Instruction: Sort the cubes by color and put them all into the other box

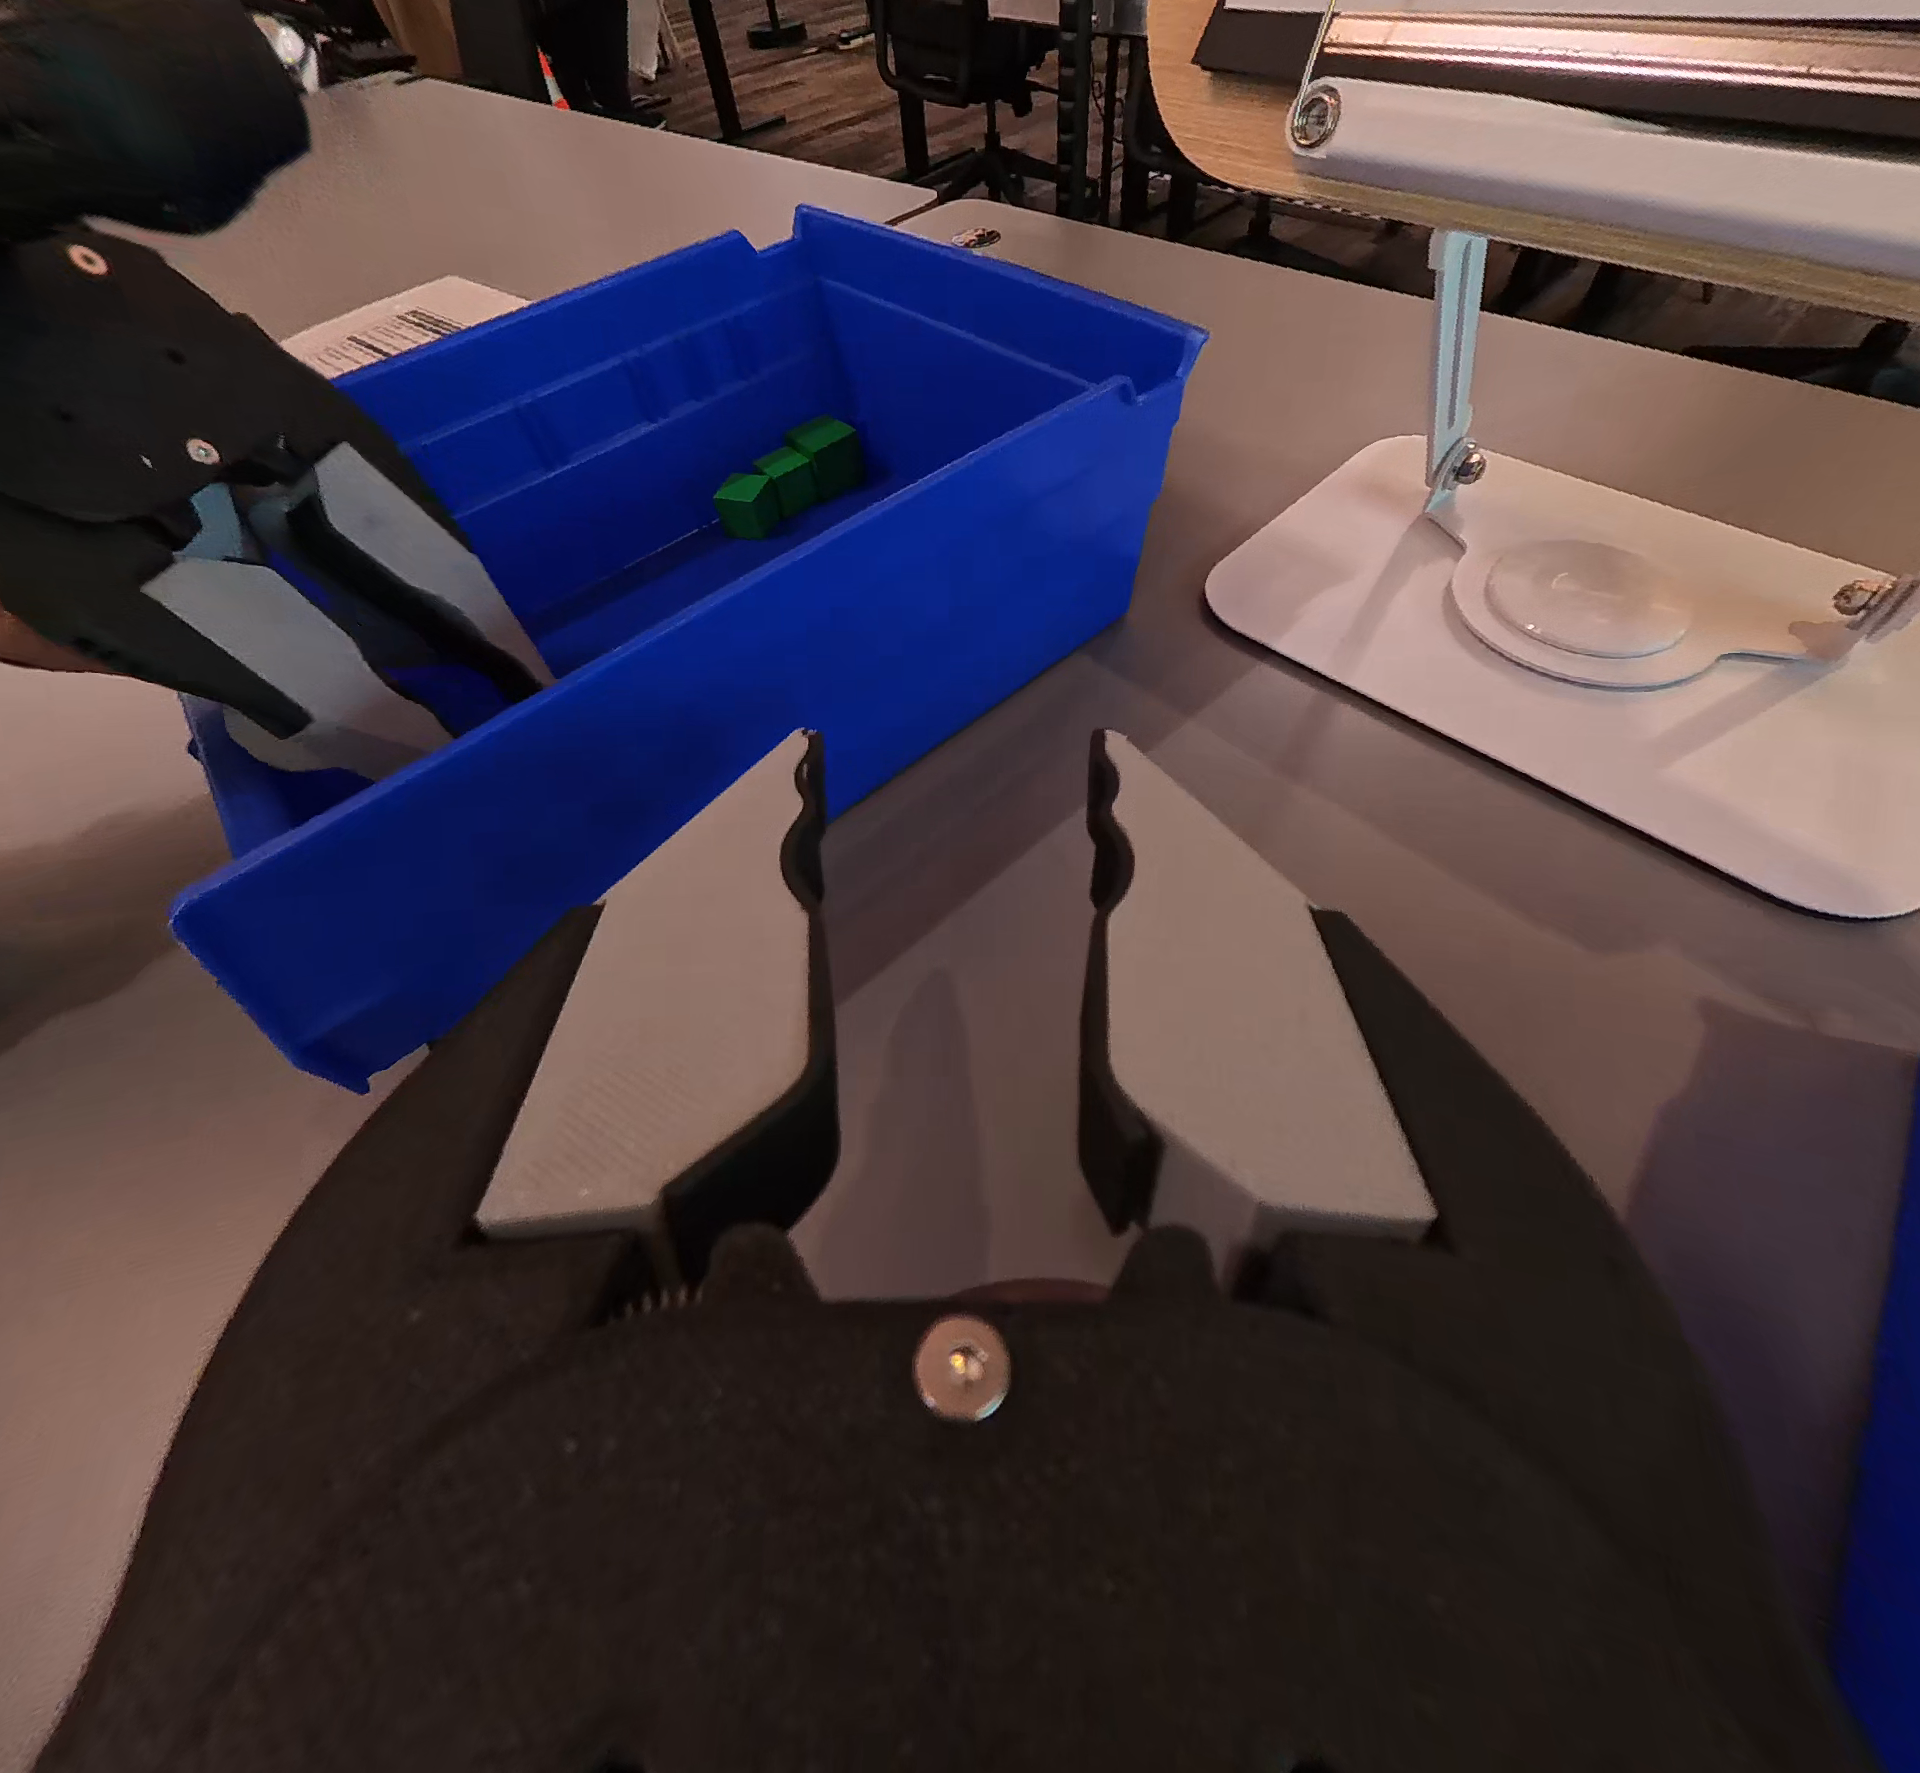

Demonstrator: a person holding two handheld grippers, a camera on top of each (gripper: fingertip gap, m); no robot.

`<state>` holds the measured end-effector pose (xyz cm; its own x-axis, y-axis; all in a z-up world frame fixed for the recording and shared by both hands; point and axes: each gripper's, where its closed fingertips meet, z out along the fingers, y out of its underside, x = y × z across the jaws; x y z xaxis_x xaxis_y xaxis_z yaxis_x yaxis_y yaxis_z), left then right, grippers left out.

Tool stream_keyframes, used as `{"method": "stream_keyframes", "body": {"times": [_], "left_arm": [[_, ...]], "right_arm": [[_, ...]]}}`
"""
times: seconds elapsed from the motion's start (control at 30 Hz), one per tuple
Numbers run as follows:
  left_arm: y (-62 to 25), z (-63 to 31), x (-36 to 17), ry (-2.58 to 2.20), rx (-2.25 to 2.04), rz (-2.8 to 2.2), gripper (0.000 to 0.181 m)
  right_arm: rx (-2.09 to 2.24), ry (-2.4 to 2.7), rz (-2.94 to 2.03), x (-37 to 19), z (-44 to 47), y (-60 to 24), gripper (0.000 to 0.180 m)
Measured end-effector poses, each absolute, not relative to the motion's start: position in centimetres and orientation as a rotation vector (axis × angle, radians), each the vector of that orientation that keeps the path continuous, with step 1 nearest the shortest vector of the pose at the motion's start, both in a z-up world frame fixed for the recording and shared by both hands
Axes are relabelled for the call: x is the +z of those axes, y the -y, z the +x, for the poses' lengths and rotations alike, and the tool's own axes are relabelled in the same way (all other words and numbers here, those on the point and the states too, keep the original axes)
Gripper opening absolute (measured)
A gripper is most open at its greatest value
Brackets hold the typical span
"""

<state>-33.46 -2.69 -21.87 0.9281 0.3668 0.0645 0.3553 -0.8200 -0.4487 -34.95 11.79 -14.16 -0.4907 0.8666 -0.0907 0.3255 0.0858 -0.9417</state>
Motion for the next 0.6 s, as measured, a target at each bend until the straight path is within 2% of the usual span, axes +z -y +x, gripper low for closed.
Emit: {"method": "stream_keyframes", "body": {"times": [0.4, 0.53, 0.6], "left_arm": [[3.9, -32.5, -21.8, 0.461, 0.091, -2.719, 0.046], [5.1, -32.7, -22.5, 0.493, 0.028, -2.819, 0.059], [5.2, -32.8, -22.8, 0.482, 0.011, -2.871, 0.059]], "right_arm": [[1.445, 1.860, -1.180, -13.9, -34.8, -11.6, 0.048], [1.441, 1.879, -1.186, -14.4, -34.9, -11.4, 0.048], [1.447, 1.884, -1.192, -14.5, -34.9, -11.3, 0.048]]}}
